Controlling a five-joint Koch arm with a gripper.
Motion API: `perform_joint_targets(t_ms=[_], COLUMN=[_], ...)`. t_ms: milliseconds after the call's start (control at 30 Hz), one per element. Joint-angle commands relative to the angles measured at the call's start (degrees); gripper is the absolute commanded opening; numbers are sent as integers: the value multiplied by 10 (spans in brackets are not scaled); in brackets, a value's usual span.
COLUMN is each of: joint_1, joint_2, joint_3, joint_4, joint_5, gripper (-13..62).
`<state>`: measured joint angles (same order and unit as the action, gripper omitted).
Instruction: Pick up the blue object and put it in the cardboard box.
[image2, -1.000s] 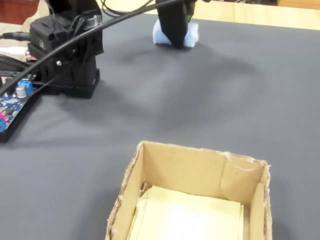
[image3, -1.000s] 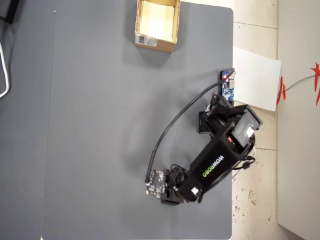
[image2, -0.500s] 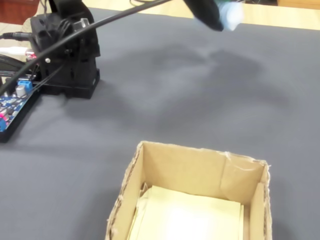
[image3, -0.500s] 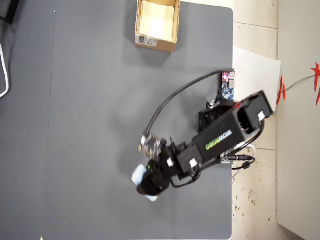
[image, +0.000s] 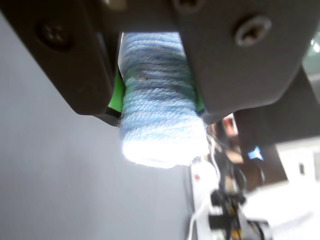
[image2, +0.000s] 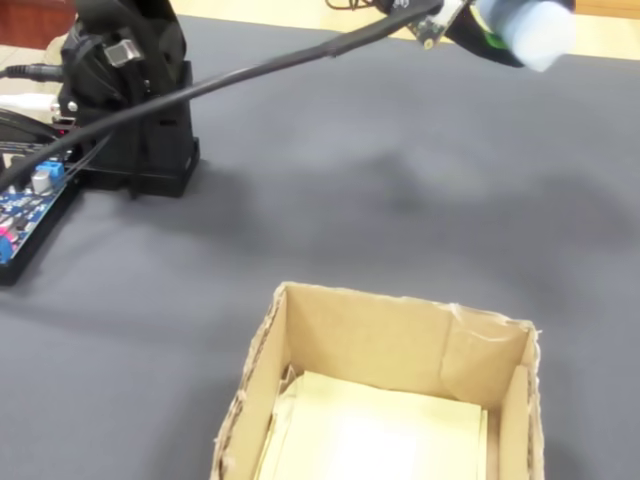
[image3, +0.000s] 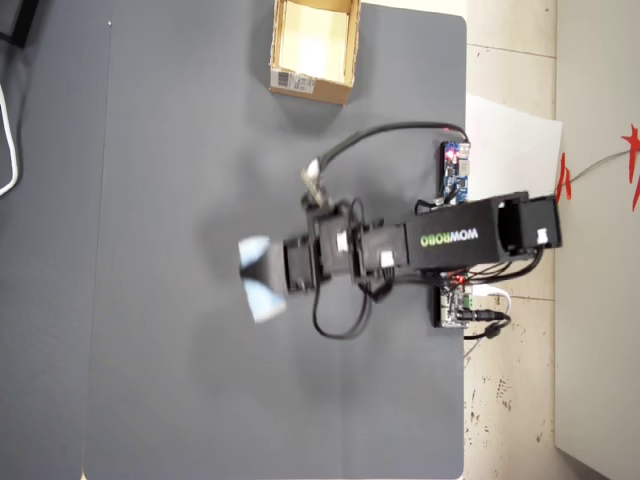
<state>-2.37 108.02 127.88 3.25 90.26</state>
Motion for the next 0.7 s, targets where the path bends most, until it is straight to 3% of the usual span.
perform_joint_targets(t_ms=[0, 500, 567, 667], joint_1=[50, 385, 490, 514], joint_2=[26, 36, -12, -45], joint_3=[-33, -65, -95, -120], joint_4=[-83, -73, -9, 25], joint_5=[-35, -162, -166, -169], gripper=[75, 75, 75, 76])
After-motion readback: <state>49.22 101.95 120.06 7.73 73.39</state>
